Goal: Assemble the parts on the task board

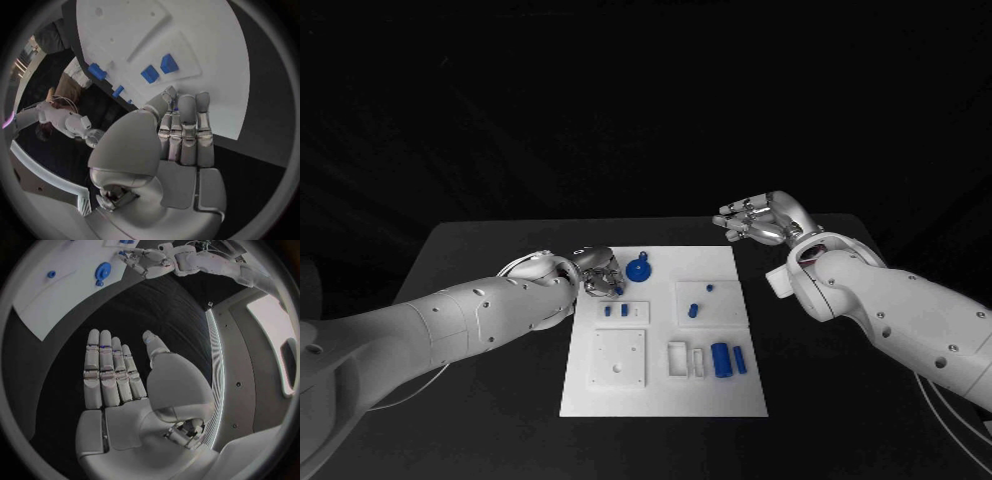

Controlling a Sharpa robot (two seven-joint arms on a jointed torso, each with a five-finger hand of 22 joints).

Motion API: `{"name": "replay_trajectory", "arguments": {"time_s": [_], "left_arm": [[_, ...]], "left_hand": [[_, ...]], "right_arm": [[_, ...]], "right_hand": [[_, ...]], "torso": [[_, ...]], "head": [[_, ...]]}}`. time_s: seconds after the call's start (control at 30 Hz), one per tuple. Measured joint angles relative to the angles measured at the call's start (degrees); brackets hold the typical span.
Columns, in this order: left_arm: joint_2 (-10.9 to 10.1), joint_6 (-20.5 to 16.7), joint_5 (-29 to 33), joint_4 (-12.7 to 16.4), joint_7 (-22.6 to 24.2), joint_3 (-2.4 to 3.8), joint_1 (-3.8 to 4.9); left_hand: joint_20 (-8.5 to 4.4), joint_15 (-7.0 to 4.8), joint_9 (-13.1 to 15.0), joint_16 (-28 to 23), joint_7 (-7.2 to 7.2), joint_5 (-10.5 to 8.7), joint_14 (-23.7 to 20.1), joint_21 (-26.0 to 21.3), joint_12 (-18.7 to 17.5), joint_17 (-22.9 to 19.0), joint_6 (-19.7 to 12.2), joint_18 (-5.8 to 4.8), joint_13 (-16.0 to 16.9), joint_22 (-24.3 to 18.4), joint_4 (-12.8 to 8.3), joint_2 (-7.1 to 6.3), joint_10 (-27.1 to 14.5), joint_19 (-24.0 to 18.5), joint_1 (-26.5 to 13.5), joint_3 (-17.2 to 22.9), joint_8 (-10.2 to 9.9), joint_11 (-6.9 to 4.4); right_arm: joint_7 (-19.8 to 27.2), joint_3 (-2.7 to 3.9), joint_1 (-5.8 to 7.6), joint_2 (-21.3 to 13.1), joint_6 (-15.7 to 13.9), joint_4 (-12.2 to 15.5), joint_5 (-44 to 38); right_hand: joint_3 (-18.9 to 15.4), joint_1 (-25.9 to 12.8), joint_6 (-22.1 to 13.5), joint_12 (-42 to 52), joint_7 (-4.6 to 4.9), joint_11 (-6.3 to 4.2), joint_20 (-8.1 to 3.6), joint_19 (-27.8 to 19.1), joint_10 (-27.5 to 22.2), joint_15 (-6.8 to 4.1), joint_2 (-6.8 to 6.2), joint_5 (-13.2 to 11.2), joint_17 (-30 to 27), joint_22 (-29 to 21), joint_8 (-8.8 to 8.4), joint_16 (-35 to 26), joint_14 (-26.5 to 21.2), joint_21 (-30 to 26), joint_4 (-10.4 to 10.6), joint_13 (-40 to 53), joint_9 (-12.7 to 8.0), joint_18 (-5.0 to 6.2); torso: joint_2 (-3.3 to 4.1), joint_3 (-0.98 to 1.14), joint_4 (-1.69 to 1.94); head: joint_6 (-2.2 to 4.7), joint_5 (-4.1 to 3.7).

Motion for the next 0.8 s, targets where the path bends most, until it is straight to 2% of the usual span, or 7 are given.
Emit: {"name": "replay_trajectory", "arguments": {"time_s": [0.4,0.57,0.8], "left_arm": [[0.44,-0.02,-0.36,-0.16,-0.56,-0.16,0.01],[0.63,-0.04,-0.42,-0.28,-0.72,-0.32,0.04],[0.89,0.48,-0.63,-0.52,-1.08,-0.54,0.16]], "left_hand": [[0.00,0.00,0.07,0.00,-0.09,0.00,0.00,0.00,0.00,-0.01,-0.09,-0.07,0.01,0.00,0.09,-0.05,0.00,0.00,0.05,0.11,-0.20,0.00],[0.00,0.00,0.07,0.00,-0.13,0.00,0.00,0.00,0.00,-0.01,-0.13,0.50,0.01,0.00,0.16,-0.05,0.00,0.00,0.05,0.18,-0.21,0.00],[0.01,0.00,0.07,-0.21,-0.18,-0.32,0.00,0.00,0.00,0.09,-0.16,0.51,0.00,0.00,0.39,-0.05,-0.17,0.00,0.05,-0.05,-0.21,0.17]], "right_arm": [[0.00,0.00,0.00,-0.01,0.00,-0.01,0.00],[0.00,0.00,0.00,0.00,0.00,-0.02,0.00],[0.00,0.00,0.00,0.03,0.01,-0.06,0.00]], "right_hand": [[0.00,0.00,0.00,0.00,0.00,0.00,0.00,0.00,0.00,0.00,0.00,0.00,0.00,0.00,0.00,0.00,0.00,0.00,0.00,0.00,0.00,0.00],[0.00,0.00,0.00,0.00,0.00,0.00,0.00,0.00,0.00,0.00,0.00,0.00,0.00,0.00,0.00,0.00,0.00,0.00,0.00,0.00,0.00,0.00],[0.00,0.00,0.00,0.00,0.00,0.00,0.00,0.00,0.00,0.00,0.00,0.00,0.00,0.00,0.00,0.00,0.00,0.00,0.00,0.00,0.00,0.00]], "torso": [[0.03,-0.03,0.03],[0.03,-0.07,0.04],[0.00,-0.07,0.06]], "head": [[-0.05,-0.18],[-0.08,-0.23],[-0.09,-0.26]]}}
